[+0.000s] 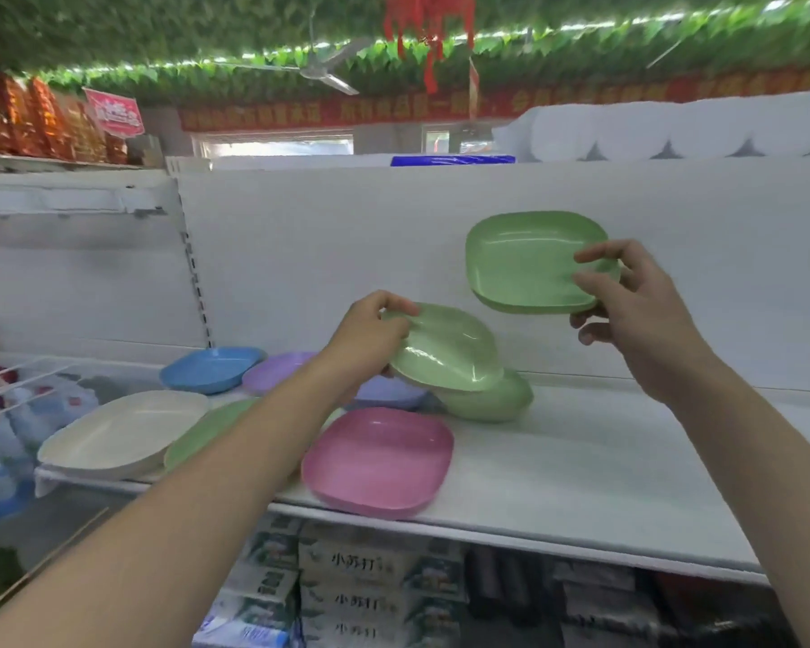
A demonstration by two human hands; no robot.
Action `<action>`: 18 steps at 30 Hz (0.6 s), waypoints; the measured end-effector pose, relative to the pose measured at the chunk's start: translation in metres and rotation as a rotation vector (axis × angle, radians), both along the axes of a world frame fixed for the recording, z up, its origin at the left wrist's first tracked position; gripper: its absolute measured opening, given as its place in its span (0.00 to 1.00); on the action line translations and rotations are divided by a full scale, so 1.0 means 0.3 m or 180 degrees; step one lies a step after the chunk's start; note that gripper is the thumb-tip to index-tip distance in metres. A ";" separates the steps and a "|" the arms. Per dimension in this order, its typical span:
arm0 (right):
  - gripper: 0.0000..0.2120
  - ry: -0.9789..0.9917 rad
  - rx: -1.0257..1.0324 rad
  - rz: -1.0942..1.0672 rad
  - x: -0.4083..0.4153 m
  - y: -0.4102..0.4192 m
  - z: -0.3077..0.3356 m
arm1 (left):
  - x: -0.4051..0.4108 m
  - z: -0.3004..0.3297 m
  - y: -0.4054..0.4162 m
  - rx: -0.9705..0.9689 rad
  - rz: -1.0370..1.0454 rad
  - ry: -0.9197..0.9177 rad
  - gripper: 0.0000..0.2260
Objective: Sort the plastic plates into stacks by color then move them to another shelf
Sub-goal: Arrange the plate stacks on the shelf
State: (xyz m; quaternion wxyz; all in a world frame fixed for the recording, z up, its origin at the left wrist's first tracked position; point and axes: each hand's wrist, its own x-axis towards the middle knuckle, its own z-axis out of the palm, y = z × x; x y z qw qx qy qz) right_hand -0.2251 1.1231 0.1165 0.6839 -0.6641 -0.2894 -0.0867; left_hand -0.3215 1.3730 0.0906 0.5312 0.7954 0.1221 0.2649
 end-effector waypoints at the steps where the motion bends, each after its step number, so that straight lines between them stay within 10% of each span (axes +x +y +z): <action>1: 0.06 -0.0013 0.0000 -0.0070 0.005 -0.025 0.003 | 0.056 -0.005 -0.020 0.0027 -0.0077 0.0066 0.13; 18: 0.06 0.0051 -0.0032 -0.0557 -0.038 -0.061 -0.029 | 0.357 -0.121 -0.021 0.1555 -0.0293 0.1178 0.18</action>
